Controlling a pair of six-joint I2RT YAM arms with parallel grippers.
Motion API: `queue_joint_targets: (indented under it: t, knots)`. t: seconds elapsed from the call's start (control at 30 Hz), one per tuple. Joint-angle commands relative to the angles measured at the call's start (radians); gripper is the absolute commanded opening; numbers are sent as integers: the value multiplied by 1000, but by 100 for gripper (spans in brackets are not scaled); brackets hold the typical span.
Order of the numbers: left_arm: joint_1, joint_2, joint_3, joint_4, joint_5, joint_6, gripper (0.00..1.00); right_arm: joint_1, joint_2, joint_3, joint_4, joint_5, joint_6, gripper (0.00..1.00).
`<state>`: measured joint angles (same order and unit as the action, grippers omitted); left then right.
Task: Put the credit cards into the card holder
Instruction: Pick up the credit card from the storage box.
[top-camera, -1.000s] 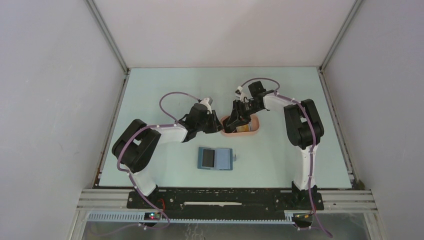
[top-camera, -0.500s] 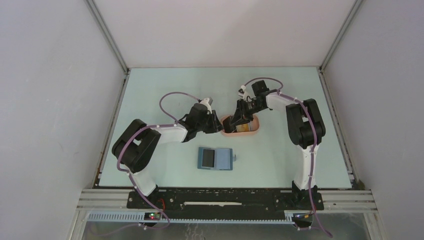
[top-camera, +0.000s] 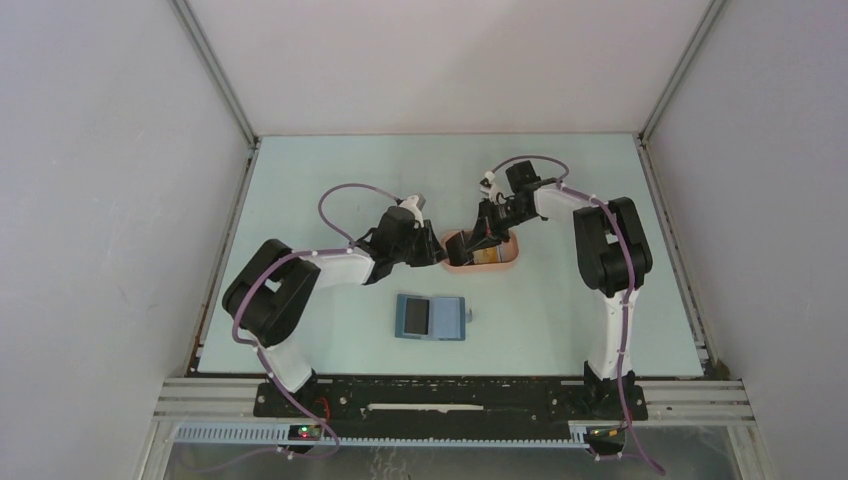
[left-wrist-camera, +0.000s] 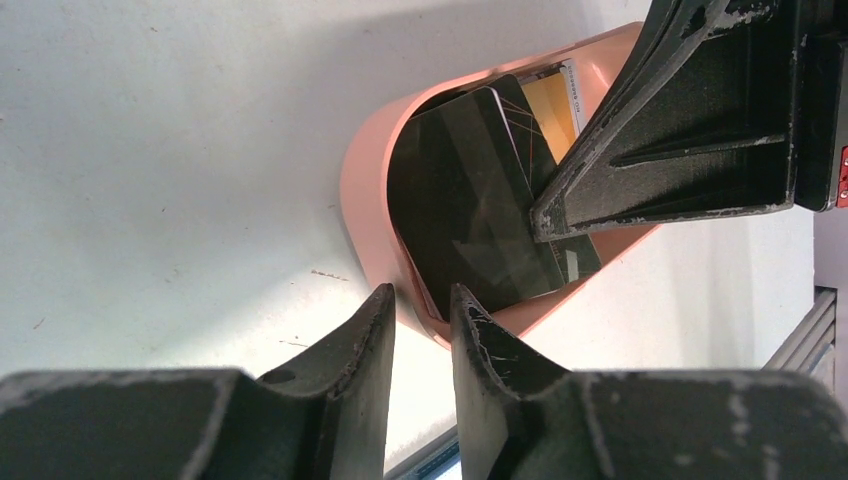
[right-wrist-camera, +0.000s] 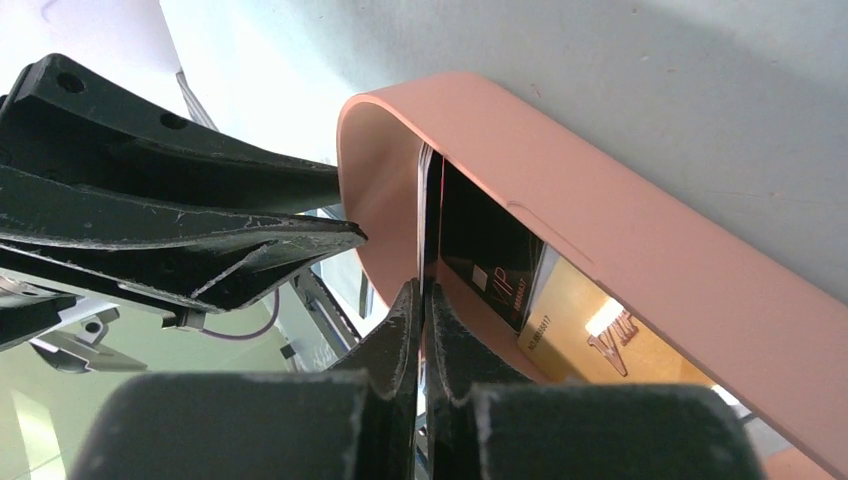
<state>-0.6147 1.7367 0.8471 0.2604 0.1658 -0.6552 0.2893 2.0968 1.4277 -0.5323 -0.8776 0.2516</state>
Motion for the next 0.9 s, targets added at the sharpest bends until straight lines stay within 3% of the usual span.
queue_joint_targets:
  t: [0.0,0.7,0.87]
  knots:
    - [3,-47,61,0,14,9,32,-17,-29,22,-12,17,-15,3]
    - [3,-48,62,-6,19,13,32,-40,11,42,-58,21,-71,19]
    - [3,-49,63,-9,20,14,32,-49,12,39,-59,24,-69,10]
